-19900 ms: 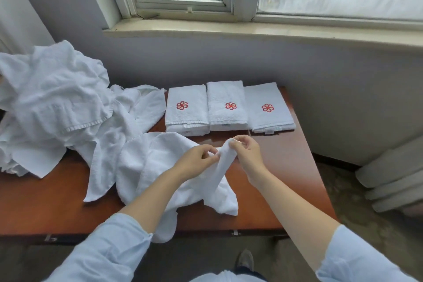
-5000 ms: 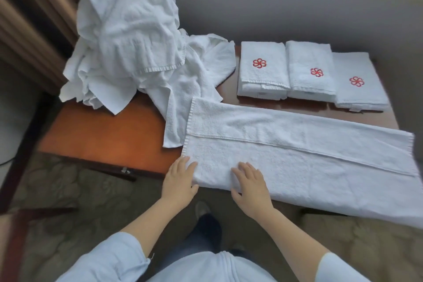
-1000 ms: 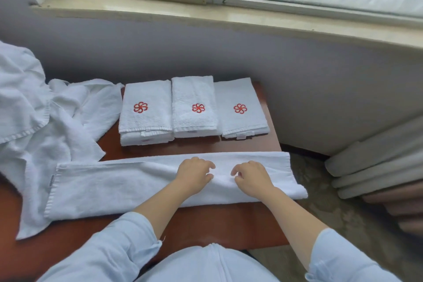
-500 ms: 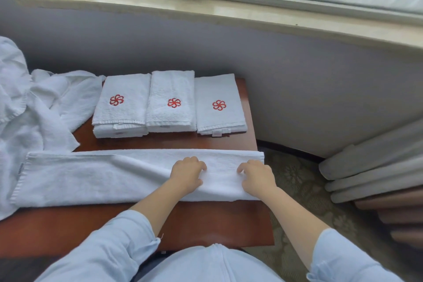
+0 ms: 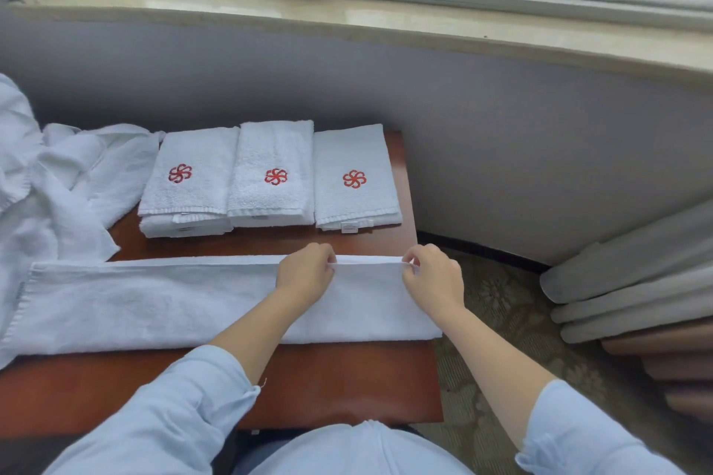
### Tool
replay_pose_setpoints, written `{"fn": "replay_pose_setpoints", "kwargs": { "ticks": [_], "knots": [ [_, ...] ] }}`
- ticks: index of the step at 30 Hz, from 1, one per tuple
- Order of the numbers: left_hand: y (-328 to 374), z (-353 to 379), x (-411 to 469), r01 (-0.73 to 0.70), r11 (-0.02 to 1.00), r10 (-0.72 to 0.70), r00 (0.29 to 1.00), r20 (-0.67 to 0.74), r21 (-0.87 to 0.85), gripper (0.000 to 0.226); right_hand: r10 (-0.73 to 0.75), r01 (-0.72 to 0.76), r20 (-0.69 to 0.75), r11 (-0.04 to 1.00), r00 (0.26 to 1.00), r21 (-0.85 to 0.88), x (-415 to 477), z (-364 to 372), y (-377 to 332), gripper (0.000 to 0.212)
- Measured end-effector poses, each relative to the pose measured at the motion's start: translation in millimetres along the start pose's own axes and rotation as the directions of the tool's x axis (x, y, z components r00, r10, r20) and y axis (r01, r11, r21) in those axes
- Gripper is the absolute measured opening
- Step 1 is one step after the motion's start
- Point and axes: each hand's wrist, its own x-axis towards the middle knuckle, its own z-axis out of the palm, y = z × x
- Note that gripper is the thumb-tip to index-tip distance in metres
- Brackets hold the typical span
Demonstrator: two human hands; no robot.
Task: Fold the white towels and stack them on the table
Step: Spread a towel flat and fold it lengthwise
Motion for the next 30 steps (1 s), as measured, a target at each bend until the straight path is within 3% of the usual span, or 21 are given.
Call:
{"fn": "replay_pose_setpoints", "kwargs": {
  "ticks": [4, 8, 11, 13, 17, 19, 22, 24, 26, 30],
  "knots": [
    [6.1, 10.6, 0.6, -0.072, 0.995, 0.078, 0.993, 0.086, -0.068, 0.03, 0.085, -0.073, 0.169, 0.994, 0.982, -0.077, 6.3, 1.6, 10.0, 0.053],
    [14.3, 29.5, -7.8, -0.205, 0.978, 0.208, 0.961, 0.18, -0.036, 0.032, 0.269, -0.329, 0.387, 0.94, 0.882, 0.096, -7.7, 12.7, 27.3, 0.081],
    [18.3, 37.6, -9.8, -0.268, 0.963, 0.253, 0.931, 0.262, 0.022, 0.048, 0.357, -0.485, 0.459, 0.852, 0.814, 0.198, -15.1, 20.2, 34.7, 0.09],
    [19.6, 36.9, -8.0, -0.278, 0.96, 0.255, 0.92, 0.297, 0.037, 0.055, 0.376, -0.494, 0.43, 0.845, 0.821, 0.205, -16.9, 23.0, 37.8, 0.078],
    [21.8, 33.5, -4.0, -0.256, 0.967, 0.235, 0.901, 0.365, 0.01, 0.057, 0.365, -0.481, 0.379, 0.831, 0.85, 0.279, -13.8, 21.0, 41.5, 0.03],
    [23.5, 33.5, -2.5, -0.206, 0.978, 0.198, 0.893, 0.404, -0.024, 0.057, 0.376, -0.509, 0.362, 0.756, 0.853, 0.412, -11.5, 15.6, 37.7, 0.017],
    [28.9, 28.0, -1.0, -0.065, 0.983, 0.138, 0.878, 0.458, -0.172, 0.054, 0.348, -0.541, 0.416, 0.593, 0.84, 0.597, -8.8, 5.0, 25.0, 0.019],
    [35.2, 15.1, -2.7, 0.088, 0.905, 0.145, 0.856, 0.497, -0.416, 0.049, 0.253, -0.531, 0.478, 0.55, 0.841, 0.644, -5.5, -2.5, 12.2, 0.025],
    [43.1, -3.6, -8.3, 0.247, 0.759, 0.158, 0.827, 0.539, -0.602, 0.037, 0.153, -0.497, 0.504, 0.551, 0.85, 0.67, -2.1, -6.7, -4.0, 0.028],
    [39.8, -19.6, -13.1, 0.396, 0.474, 0.2, 0.821, 0.534, -0.786, 0.064, 0.055, -0.437, 0.517, 0.614, 0.855, 0.657, 4.4, -4.9, -39.1, 0.025]
  ]
}}
